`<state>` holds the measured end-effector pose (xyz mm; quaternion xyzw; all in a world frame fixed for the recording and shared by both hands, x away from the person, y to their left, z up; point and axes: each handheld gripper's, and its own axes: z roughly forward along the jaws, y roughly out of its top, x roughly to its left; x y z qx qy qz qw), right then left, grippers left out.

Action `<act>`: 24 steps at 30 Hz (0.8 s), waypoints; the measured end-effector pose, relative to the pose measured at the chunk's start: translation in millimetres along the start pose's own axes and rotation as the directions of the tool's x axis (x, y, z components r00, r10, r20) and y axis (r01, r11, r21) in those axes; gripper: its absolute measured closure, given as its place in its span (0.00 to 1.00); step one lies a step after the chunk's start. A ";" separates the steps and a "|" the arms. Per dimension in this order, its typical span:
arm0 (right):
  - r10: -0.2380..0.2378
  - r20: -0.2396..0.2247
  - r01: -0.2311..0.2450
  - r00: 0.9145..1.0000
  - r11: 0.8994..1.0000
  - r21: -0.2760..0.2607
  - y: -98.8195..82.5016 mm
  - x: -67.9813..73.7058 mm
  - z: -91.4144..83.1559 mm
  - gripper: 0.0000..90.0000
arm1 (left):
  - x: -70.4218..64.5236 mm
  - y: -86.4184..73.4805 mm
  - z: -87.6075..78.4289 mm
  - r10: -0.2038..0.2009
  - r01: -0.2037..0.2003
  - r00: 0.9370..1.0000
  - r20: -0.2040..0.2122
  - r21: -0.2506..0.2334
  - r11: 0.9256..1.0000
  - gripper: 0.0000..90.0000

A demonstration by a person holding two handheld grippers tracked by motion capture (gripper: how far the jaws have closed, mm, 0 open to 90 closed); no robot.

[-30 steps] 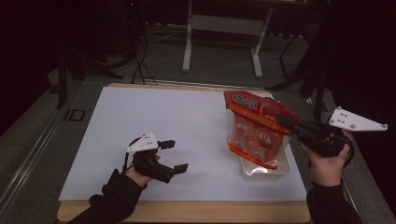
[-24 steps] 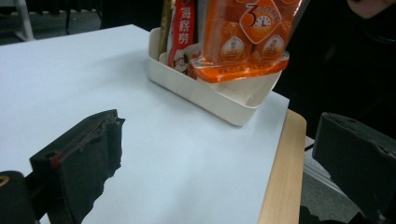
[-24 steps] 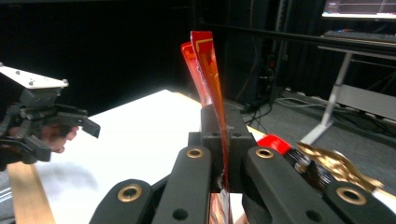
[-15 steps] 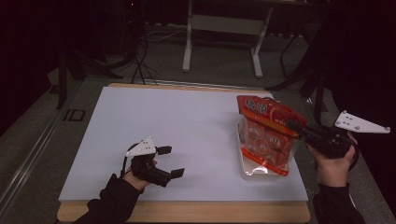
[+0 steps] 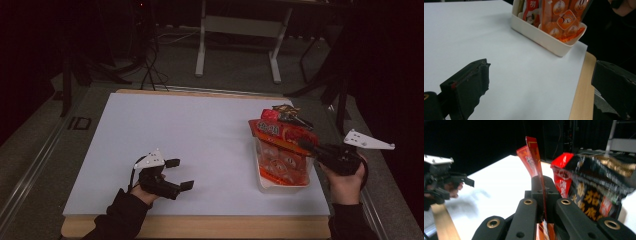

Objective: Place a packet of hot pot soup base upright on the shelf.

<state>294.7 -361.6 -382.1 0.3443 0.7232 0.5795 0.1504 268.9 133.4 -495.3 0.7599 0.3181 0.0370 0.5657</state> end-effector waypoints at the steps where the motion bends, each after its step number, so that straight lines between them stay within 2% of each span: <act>1: 0.019 -0.009 -0.019 1.000 1.000 -0.004 -3.8 -2.2 0.3 1.00 | 1.0 -0.9 0.4 -0.003 0.003 1.000 0.000 0.002 1.000 0.02; 4: 0.043 0.003 -0.043 0.999 0.999 -0.013 -12.7 -6.4 -2.7 1.00 | 2.5 -3.6 2.1 -0.006 0.006 1.000 -0.005 0.007 1.000 0.02; 8: 0.030 0.052 -0.029 0.998 0.999 -0.017 -15.7 -10.3 -9.3 1.00 | 3.7 -5.6 3.2 -0.008 0.008 1.000 -0.011 0.011 1.000 0.02; 12: 0.047 0.075 -0.048 0.996 0.999 0.004 -17.6 -15.5 -9.5 1.00 | 4.1 -6.0 3.3 -0.007 0.007 1.000 -0.014 0.014 1.000 0.02; 15: 0.076 0.085 -0.075 0.993 0.997 -0.011 -21.3 -21.6 -8.1 1.00 | 5.2 -6.2 2.2 -0.019 0.019 1.000 -0.016 0.002 1.000 0.02; 17: 0.080 0.107 -0.078 0.991 0.997 -0.029 -22.8 -24.5 -9.5 0.99 | 5.7 -6.2 0.9 -0.022 0.022 1.000 -0.019 -0.005 1.000 0.02; 19: 0.089 0.101 -0.085 0.991 0.995 -0.045 -21.7 -25.0 -11.2 0.99 | 6.0 -6.2 0.3 -0.023 0.023 1.000 -0.021 -0.005 1.000 0.02; 22: 0.056 0.098 -0.053 0.994 0.998 -0.030 -17.1 -18.4 -10.2 0.97 | 5.7 -6.7 1.2 -0.025 0.025 0.999 -0.020 -0.005 1.000 0.02; 24: 0.030 0.102 -0.028 0.994 0.999 -0.020 -14.1 -12.6 -9.1 0.91 | 5.4 -6.9 1.8 -0.021 0.021 1.000 -0.019 -0.001 1.000 0.02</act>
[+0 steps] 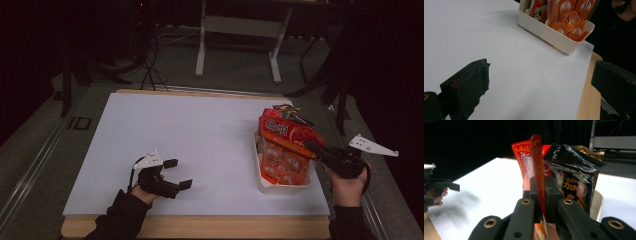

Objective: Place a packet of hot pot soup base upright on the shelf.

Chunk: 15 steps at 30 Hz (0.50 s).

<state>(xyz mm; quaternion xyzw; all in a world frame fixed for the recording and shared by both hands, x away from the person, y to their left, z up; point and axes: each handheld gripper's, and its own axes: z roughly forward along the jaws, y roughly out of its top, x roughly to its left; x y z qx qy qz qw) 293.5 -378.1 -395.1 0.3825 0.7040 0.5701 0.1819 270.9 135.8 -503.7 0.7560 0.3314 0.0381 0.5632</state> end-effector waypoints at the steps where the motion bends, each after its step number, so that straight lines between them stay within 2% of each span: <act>1: 0.003 -0.012 -0.003 1.000 1.000 -0.005 1.7 2.4 0.2 0.87 | -0.4 -0.2 0.5 0.002 -0.002 1.000 -0.001 0.003 1.000 0.02; 4: -0.021 -0.012 0.021 1.000 1.000 -0.023 9.3 11.9 -1.7 0.72 | -1.6 -1.3 1.7 0.005 -0.005 1.000 0.001 0.008 1.000 0.02; 5: -0.021 -0.012 0.021 1.000 1.000 -0.023 9.3 11.9 -1.7 0.72 | -1.6 -1.3 1.7 0.005 -0.005 1.000 0.001 0.008 1.000 0.02; 6: -0.027 -0.012 0.027 1.000 0.999 -0.036 11.9 15.6 -3.0 0.68 | -1.8 -2.1 2.1 0.004 -0.004 1.000 0.005 0.007 1.000 0.02; 7: -0.050 -0.002 0.050 0.999 0.997 -0.066 17.9 26.4 -6.2 0.55 | -1.8 -2.3 2.2 0.005 -0.005 1.000 0.004 0.009 1.000 0.02; 11: -0.084 -0.009 0.083 0.996 0.990 -0.111 29.0 44.1 -11.9 0.44 | -2.0 -2.9 2.2 0.008 -0.008 1.000 0.003 0.010 1.000 0.02; 15: -0.135 -0.014 0.132 0.991 0.982 -0.138 40.2 64.2 -16.7 0.36 | -3.4 -3.5 2.5 0.029 -0.029 1.000 -0.001 0.012 1.000 0.02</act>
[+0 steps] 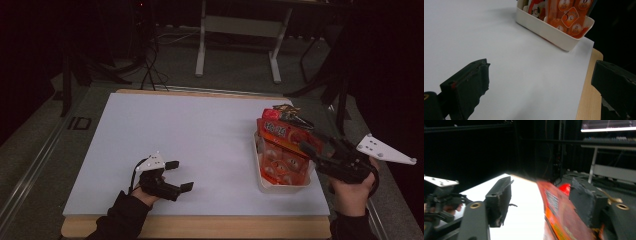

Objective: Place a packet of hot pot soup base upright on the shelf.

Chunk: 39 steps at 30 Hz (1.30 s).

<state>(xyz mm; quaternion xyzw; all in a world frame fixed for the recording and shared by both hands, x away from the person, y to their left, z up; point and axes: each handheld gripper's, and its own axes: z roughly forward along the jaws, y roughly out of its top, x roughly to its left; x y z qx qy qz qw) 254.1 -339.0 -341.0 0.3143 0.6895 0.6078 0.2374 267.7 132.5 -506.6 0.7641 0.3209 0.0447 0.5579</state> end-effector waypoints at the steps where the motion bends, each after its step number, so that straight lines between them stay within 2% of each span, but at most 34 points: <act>1: -0.011 -0.008 0.011 1.000 1.000 -0.006 2.4 4.3 0.3 0.35 | -0.2 -0.3 0.1 0.000 0.000 1.000 0.001 -0.003 1.000 0.02; 5: -0.039 -0.035 0.039 0.999 0.999 -0.010 5.6 20.1 4.3 0.33 | -0.4 -0.9 0.2 0.005 -0.005 1.000 0.001 -0.006 1.000 0.02; 7: -0.038 -0.050 0.037 0.998 0.999 -0.008 4.7 22.9 5.7 0.33 | -0.3 -1.0 -0.1 0.005 -0.005 1.000 0.000 -0.007 1.000 0.02; 9: -0.044 -0.069 0.045 0.997 0.999 0.005 -0.1 29.8 11.1 0.32 | 0.3 -1.4 -0.8 0.003 -0.003 1.000 -0.001 -0.008 1.000 0.02; 13: -0.028 -0.109 0.032 0.994 0.999 0.041 -14.6 36.5 21.6 0.31 | 0.6 -1.7 -1.1 0.000 0.000 1.000 0.000 -0.010 1.000 0.02; 19: -0.015 -0.151 0.028 0.988 0.996 0.084 -34.8 42.3 34.6 0.30 | 0.4 -1.7 -1.1 0.004 -0.004 1.000 0.001 -0.009 1.000 0.02; 25: 0.003 -0.204 0.021 0.979 0.993 0.118 -54.7 48.4 42.0 0.30 | 0.6 -1.6 -1.8 0.005 -0.005 1.000 0.001 -0.011 1.000 0.02; 30: 0.025 -0.241 0.009 0.970 0.991 0.136 -68.1 50.4 48.1 0.22 | -0.1 -1.7 -1.4 0.008 -0.008 1.000 0.004 -0.010 1.000 0.02; 33: 0.049 -0.273 -0.009 0.961 0.989 0.147 -74.2 51.3 52.4 0.18 | -0.3 -1.8 -1.3 0.010 -0.010 1.000 0.006 -0.010 1.000 0.02; 39: 0.060 -0.274 -0.007 0.960 0.982 0.190 -85.7 52.8 59.2 0.17 | -1.2 -2.0 -1.1 0.013 -0.013 1.000 0.011 -0.010 1.000 0.02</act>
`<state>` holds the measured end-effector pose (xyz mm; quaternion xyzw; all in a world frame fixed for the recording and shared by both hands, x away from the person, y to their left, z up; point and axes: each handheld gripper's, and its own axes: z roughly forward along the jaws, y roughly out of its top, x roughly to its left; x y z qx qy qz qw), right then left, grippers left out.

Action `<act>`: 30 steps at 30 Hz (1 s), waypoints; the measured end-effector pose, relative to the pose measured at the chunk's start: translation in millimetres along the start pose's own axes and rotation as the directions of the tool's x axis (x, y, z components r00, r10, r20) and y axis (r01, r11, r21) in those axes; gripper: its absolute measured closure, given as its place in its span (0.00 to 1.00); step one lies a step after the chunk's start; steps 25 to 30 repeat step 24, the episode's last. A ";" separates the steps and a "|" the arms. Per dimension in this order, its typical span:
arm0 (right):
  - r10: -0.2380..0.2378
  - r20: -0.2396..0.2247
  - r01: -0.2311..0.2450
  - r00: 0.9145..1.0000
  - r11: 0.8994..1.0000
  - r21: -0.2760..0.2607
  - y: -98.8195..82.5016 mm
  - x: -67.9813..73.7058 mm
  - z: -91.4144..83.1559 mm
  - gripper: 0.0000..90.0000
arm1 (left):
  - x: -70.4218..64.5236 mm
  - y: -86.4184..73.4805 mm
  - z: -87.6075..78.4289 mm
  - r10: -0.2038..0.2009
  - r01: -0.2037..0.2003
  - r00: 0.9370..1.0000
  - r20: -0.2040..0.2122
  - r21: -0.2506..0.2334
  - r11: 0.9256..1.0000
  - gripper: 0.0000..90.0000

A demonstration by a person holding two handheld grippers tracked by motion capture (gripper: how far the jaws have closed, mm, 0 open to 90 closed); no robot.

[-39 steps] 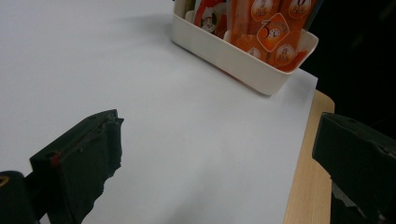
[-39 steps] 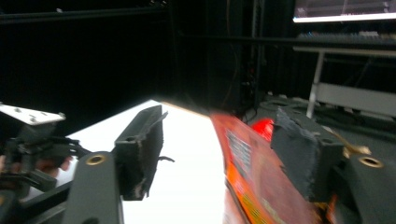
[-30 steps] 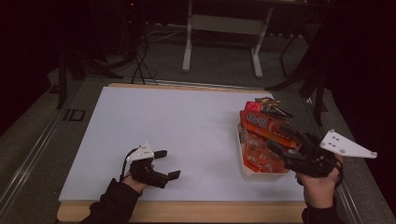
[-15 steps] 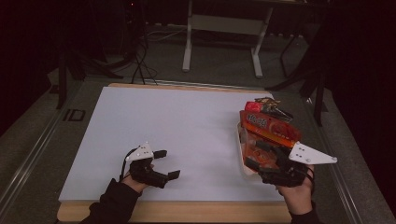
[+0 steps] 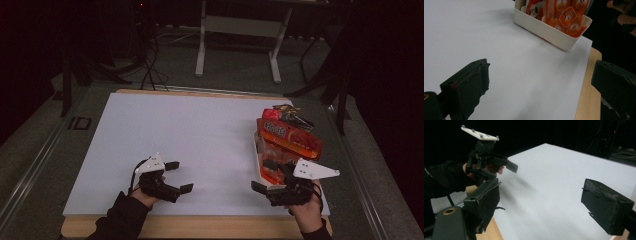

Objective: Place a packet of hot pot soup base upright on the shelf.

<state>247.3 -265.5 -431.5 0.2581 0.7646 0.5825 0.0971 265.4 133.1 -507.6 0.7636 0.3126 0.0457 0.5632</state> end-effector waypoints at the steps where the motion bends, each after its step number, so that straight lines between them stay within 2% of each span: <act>1: 0.003 -0.005 -0.003 1.000 1.000 0.014 -3.6 -0.6 2.9 0.17 | -0.2 -0.1 0.0 0.001 -0.001 1.000 0.001 -0.001 1.000 0.02; 4: -0.019 0.003 0.019 1.000 0.999 0.036 -9.6 -1.4 7.2 0.17 | -0.6 -0.2 0.2 0.002 -0.002 1.000 0.002 -0.002 1.000 0.02; 8: 0.002 -0.010 -0.002 1.000 0.998 0.068 -16.6 -5.3 13.3 0.17 | -0.6 -0.9 1.0 -0.001 0.001 1.000 0.006 -0.005 1.000 0.02; 11: -0.023 0.005 0.023 1.000 0.995 0.100 -21.5 -7.3 17.3 0.17 | -0.9 -1.9 2.3 0.006 -0.006 1.000 0.008 0.000 1.000 0.02; 15: -0.026 0.008 0.024 1.000 0.990 0.140 -26.6 -8.8 21.8 0.17 | -2.1 -3.3 4.1 0.011 -0.011 1.000 0.014 0.004 1.000 0.02; 21: -0.058 0.019 0.054 0.998 0.985 0.167 -28.6 -8.1 24.5 0.17 | -3.6 -3.8 4.9 0.019 -0.019 1.000 0.014 0.004 1.000 0.02; 30: -0.060 0.022 0.056 0.998 0.983 0.172 -29.5 -9.3 24.9 0.17 | -3.7 -4.1 5.1 0.019 -0.019 1.000 0.017 0.006 1.000 0.02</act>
